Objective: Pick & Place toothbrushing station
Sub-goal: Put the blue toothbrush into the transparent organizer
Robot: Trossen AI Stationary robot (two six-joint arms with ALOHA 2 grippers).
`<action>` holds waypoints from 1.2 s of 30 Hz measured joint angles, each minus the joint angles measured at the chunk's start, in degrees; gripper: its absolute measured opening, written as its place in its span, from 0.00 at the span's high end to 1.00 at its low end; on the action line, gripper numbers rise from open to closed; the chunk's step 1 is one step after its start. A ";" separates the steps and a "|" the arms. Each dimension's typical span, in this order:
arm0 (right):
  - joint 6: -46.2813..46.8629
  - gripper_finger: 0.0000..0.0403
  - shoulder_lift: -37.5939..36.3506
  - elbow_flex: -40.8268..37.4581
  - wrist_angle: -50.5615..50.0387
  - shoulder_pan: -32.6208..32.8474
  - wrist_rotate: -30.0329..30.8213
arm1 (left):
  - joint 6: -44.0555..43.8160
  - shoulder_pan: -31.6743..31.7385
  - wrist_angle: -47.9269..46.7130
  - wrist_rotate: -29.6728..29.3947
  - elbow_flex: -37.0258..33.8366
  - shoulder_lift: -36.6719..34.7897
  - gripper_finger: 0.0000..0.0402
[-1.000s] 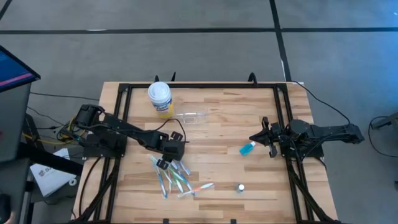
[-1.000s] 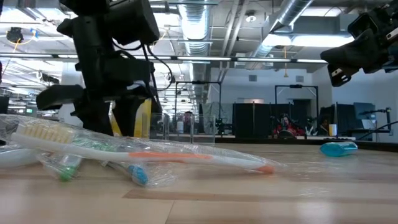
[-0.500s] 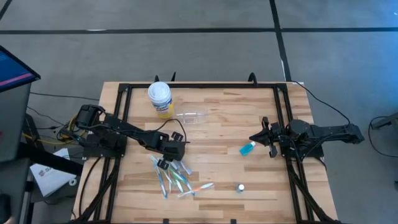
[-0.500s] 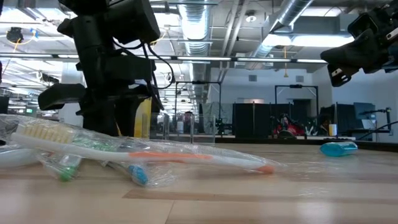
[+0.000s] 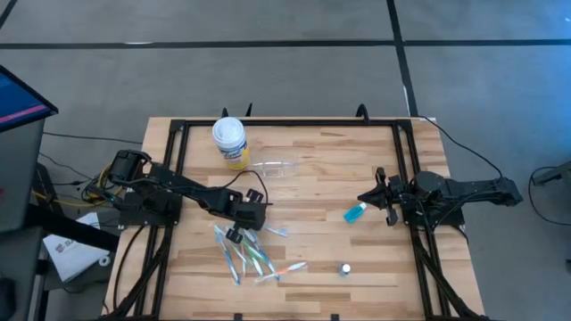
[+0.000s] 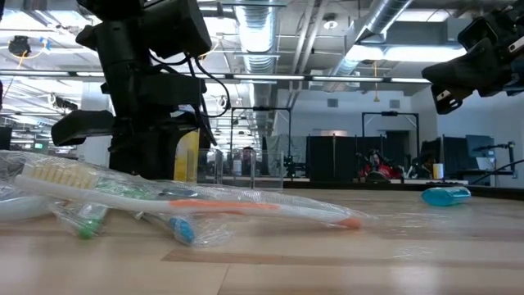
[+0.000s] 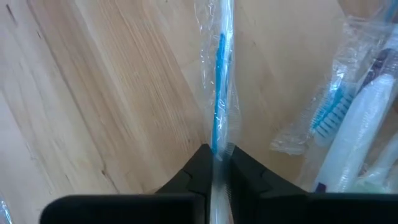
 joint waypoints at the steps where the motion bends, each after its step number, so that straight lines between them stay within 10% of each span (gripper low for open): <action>1: 0.00 1.00 0.00 0.00 0.00 0.00 0.00 | -0.02 0.00 0.36 -0.13 0.00 0.00 0.96; 23: 0.00 1.00 0.39 -0.02 1.39 -0.02 0.15 | -19.20 2.60 18.60 -10.61 0.07 -10.73 0.95; 36: 0.02 1.00 2.79 -0.02 13.76 0.50 3.43 | -19.46 4.61 40.58 -4.13 0.11 -7.62 0.95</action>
